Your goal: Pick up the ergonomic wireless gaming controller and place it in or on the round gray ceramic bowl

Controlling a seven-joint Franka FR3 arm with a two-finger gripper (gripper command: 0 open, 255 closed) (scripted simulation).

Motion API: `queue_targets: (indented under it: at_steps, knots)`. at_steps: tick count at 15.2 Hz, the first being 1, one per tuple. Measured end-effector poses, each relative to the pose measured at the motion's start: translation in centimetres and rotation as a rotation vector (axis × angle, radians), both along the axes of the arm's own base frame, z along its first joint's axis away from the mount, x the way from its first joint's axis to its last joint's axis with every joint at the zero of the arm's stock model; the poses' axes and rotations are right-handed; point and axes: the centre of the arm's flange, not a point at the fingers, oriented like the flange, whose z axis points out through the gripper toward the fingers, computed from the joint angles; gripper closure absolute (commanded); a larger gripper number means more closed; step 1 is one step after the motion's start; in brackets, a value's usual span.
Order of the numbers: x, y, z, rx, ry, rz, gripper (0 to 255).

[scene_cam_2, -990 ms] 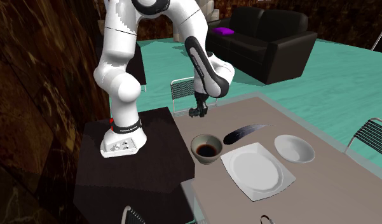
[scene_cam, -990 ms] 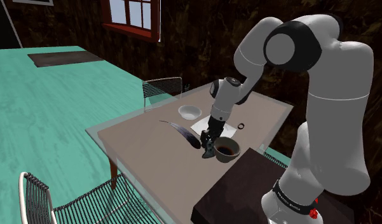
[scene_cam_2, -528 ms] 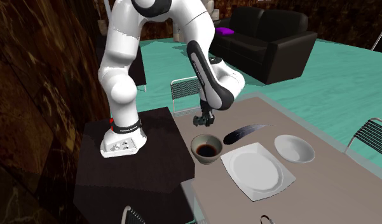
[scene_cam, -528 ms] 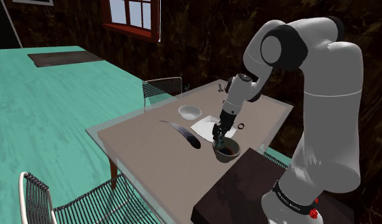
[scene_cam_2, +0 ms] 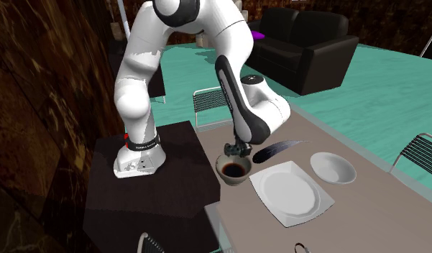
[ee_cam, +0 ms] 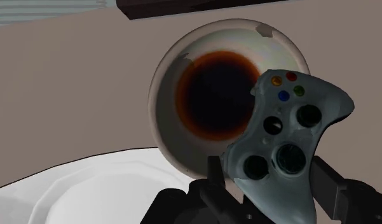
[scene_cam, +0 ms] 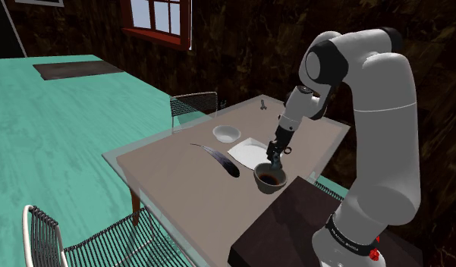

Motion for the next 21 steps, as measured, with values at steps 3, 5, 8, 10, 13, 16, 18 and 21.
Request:
queue_targets:
  at_steps: [3,5,8,10,13,16,18,21]
  knots:
    - [-0.1,-0.4,-1.5,0.000,0.000,0.001,255]
    - [-0.1,-0.5,-2.6,0.001,0.000,0.001,255]
    - [0.0,-0.4,-4.1,0.000,0.000,0.001,255]
    - [-0.1,-0.5,-5.2,0.001,0.000,0.001,255]
    - [-0.1,-0.5,-6.7,0.000,0.000,0.001,255]
    - [0.0,-0.4,-7.2,0.001,0.000,0.001,255]
    - [0.0,-0.4,-7.2,0.000,0.000,0.001,255]
    - [0.0,-0.4,-7.3,0.000,0.000,0.001,0]
